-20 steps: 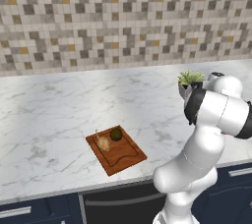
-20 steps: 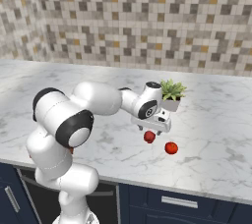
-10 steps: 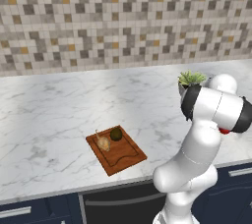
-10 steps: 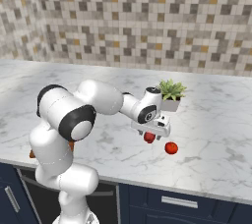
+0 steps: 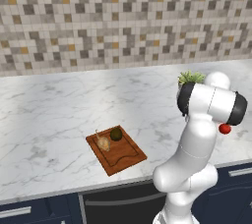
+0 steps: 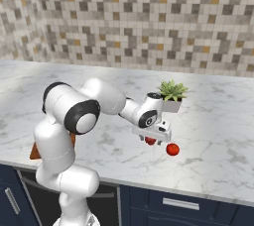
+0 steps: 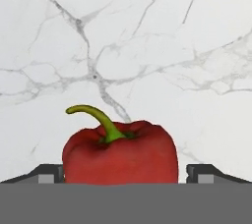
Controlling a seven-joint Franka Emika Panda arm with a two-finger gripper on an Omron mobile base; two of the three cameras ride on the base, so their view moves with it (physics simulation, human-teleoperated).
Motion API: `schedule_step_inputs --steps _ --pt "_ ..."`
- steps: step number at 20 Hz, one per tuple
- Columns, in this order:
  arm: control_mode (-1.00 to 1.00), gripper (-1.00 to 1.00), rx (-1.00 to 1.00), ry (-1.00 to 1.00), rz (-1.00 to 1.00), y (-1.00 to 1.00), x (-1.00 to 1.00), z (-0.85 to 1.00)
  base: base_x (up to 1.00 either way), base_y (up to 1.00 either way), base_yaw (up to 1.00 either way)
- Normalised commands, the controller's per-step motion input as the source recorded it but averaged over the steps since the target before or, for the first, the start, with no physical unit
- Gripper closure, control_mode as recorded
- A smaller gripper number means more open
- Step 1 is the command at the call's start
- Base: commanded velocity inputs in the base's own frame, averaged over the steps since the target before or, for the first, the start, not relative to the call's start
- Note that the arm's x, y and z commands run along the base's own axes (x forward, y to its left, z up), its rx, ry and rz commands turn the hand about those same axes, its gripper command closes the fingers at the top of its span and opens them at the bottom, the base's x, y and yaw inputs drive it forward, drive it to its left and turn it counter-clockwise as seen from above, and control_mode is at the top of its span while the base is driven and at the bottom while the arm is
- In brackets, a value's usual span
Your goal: Place the avocado, onion, tomato, and bell pepper on the cutting board.
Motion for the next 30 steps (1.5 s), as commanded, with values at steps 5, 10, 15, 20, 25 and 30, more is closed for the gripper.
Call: schedule_step_inputs --steps 5,10,15,20,25,30 --pt "-1.00 1.00 0.00 0.00 0.00 0.00 0.00 -0.09 0.00 0.00 0.00" --pt "-1.00 1.00 0.00 -0.04 0.00 0.14 0.00 0.47 0.00 0.00 0.00" --pt "-1.00 1.00 0.00 -0.05 0.02 0.64 -0.09 0.86 0.00 0.00 0.00" --pt "-1.00 1.00 0.00 -0.07 0.03 0.84 -0.34 0.70 0.00 0.00 0.00" --pt "-1.00 1.00 0.00 -0.13 0.03 0.72 -0.64 0.49 0.00 0.00 0.00" --pt "-1.00 1.00 0.00 -0.17 0.02 0.72 -0.87 0.29 0.00 0.00 0.00"
